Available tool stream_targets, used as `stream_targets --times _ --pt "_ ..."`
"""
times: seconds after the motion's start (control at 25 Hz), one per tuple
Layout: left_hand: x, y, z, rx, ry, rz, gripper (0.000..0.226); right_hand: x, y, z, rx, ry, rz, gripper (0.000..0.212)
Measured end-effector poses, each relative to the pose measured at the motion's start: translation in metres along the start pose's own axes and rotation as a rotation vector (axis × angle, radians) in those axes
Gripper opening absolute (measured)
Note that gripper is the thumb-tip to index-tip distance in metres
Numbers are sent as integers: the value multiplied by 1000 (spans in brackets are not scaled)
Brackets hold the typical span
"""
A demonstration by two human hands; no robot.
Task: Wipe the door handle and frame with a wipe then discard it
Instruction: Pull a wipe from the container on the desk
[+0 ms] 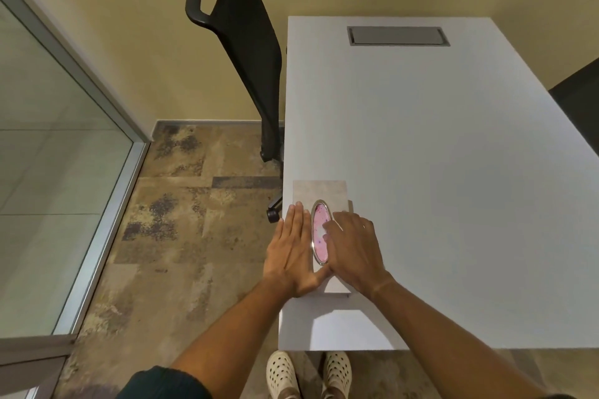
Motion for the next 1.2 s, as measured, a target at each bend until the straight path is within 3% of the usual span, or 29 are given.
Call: stream_targets --times 0.28,0.56,0.68,1.2 --pt "-1 1 -1 8 7 -22 107 -5 12 6 -10 -94 -11 38" --pt "-1 3 -7 46 12 -34 106 -12 24 8 -46 -134 20 44" --pt "0 2 -6 45 15 -37 106 -16 24 8 -45 -118 38 50" --pt "2 1 -7 55 0 -35 105 9 20 0 -1 51 -20 33"
Point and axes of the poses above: each hand's wrist, its own y-axis towards the middle knuckle, its own x-axis out of the back of the hand, z = x × y, the point moved 8 cm from there along y, towards the middle knuckle, and after that the axes turned 13 degrees about -z, right-handed, at the moved point
